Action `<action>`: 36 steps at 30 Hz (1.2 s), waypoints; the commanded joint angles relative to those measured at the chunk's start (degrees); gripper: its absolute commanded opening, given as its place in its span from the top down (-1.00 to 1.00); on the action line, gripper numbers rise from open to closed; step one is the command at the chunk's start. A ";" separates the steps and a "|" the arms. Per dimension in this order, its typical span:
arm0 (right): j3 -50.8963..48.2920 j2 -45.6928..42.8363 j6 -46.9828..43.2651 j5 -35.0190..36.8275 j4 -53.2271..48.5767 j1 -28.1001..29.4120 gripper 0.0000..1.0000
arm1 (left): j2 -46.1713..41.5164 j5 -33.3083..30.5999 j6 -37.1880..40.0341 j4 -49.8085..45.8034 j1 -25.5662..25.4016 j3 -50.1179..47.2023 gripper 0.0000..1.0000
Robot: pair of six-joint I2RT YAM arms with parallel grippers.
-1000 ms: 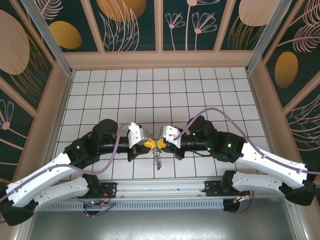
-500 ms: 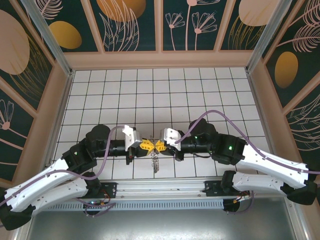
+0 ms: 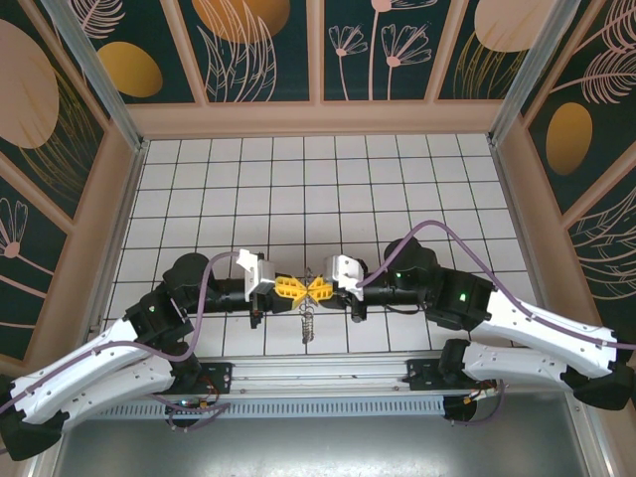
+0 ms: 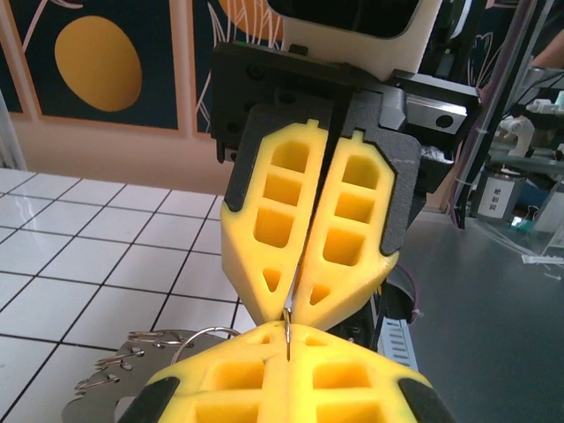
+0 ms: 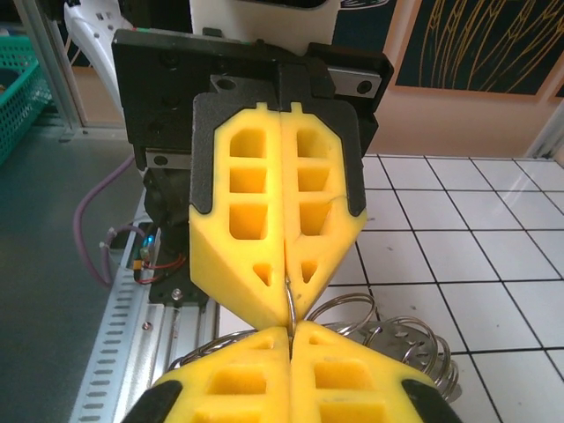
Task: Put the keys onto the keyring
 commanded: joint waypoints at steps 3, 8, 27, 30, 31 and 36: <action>-0.40 0.48 -0.20 0.99 3.58 0.72 1.00 | 0.81 2.41 -1.24 5.60 -0.15 1.63 1.00; 2.52 1.59 -1.40 5.18 -0.97 0.74 1.00 | 3.77 -4.65 2.30 -6.17 -0.19 6.46 1.00; 11.11 9.29 -4.95 11.15 -11.66 1.63 1.00 | 9.26 -7.48 5.09 -13.45 -0.18 8.89 1.00; 8.24 6.80 -3.55 7.81 -8.44 1.66 1.00 | 5.91 -4.35 3.39 -7.48 -0.19 6.36 1.00; 7.36 6.13 -3.04 6.91 -7.50 1.63 0.99 | 4.99 -3.42 3.01 -5.93 -0.19 5.83 1.00; 4.61 4.32 -1.20 3.41 -4.60 1.69 0.77 | 2.91 0.79 2.62 -1.86 -0.17 4.46 1.00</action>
